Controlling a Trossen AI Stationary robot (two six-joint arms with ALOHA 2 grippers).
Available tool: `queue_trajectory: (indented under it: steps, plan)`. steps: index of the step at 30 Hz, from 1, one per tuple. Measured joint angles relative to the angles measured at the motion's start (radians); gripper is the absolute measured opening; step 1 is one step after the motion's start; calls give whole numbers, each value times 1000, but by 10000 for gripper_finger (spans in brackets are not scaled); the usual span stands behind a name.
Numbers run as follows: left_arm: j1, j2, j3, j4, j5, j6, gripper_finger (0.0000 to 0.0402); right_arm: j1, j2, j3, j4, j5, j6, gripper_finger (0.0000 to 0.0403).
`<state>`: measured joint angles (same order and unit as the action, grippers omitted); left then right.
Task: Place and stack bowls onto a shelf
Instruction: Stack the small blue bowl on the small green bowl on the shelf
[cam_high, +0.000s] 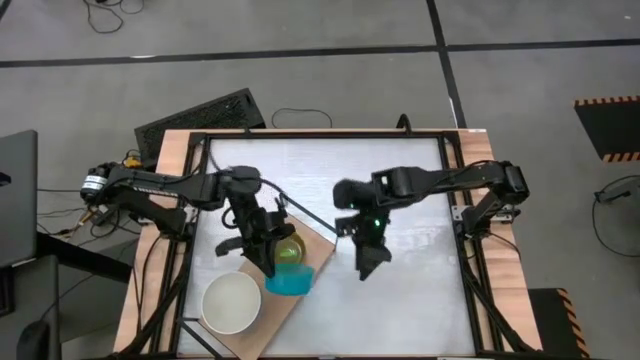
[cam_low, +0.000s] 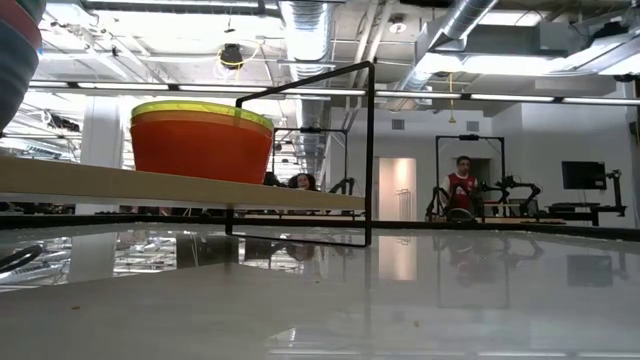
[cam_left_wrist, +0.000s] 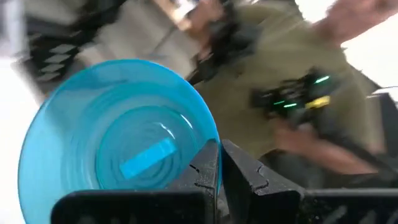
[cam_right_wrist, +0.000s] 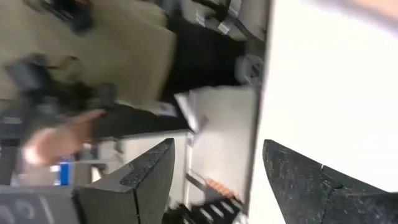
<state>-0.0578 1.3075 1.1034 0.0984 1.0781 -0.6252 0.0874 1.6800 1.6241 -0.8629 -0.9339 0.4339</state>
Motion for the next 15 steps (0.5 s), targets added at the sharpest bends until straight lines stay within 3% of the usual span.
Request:
queue_trajectory:
  steps: [5,9,12,15]
  plan:
    - [22,-10,0,-390,-156,368,0,66,-8,0,-115,153,-21,270]
    - [20,-15,0,-626,-440,585,0,133,-17,0,-135,250,-14,270]
    - [1,-14,0,-721,-698,619,0,179,-22,0,-133,340,22,270]
    - [-24,-14,0,-733,-857,601,0,216,-21,0,-132,398,70,270]
